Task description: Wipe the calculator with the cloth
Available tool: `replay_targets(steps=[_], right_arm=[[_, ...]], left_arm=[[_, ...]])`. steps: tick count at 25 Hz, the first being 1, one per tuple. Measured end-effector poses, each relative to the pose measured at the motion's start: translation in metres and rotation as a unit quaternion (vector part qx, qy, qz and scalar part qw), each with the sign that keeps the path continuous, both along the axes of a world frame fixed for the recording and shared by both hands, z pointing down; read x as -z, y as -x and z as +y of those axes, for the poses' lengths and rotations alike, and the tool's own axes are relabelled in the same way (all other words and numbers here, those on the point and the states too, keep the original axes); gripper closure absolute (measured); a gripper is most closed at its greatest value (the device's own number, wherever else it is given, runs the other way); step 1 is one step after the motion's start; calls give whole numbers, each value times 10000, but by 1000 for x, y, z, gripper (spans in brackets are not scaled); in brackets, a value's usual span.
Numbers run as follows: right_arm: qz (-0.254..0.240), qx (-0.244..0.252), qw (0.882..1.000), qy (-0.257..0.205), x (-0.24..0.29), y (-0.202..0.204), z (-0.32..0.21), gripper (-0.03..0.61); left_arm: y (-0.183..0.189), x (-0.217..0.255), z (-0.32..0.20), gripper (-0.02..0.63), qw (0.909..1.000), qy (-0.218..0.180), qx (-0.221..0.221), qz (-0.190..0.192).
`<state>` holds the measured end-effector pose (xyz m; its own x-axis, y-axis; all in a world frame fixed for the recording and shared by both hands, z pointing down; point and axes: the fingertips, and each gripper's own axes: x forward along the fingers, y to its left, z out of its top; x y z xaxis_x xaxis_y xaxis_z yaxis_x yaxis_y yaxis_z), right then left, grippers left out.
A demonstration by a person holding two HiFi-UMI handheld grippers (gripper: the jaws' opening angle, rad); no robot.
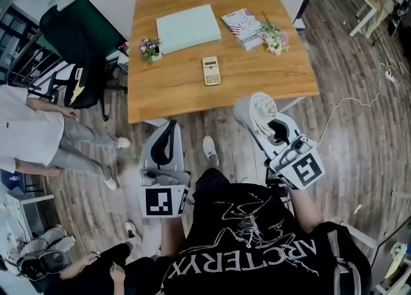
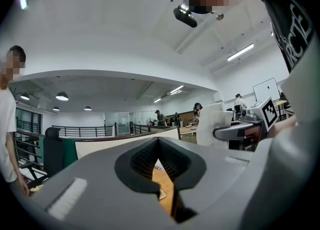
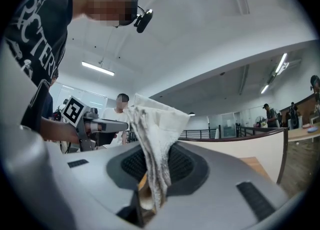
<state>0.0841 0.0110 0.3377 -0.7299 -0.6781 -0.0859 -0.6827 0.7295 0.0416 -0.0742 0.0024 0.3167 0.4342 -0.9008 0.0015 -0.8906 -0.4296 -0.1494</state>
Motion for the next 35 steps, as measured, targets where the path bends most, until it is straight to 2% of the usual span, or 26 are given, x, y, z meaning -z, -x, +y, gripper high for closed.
replay_targets(steps=[7, 12, 17, 27, 29, 31, 35], right_arm=[[188, -377, 9991, -84, 23, 44, -115, 489], [329, -576, 9977, -112, 29, 68, -170, 489], [264, -575, 9980, -78, 28, 69, -208, 489], [418, -103, 9990, -113, 25, 63, -248, 489], [729, -32, 9973, -69, 13, 63, -258, 489], [1326, 66, 9911, 97, -11, 66, -270, 489], [2451, 461, 9656, 729, -83, 84, -300, 489]], left_arm=[[45, 15, -120, 604, 9993, -12, -352, -84], [70, 18, -183, 604, 9986, -30, -532, -28], [73, 15, -216, 604, 9988, 58, -485, -30], [62, 16, -241, 604, 9999, 50, -89, 56], [60, 14, -242, 604, 10000, 76, -27, 16], [60, 7, -242, 604, 9996, 266, 63, -55], [67, -1, -235, 604, 9983, 505, 270, -110]])
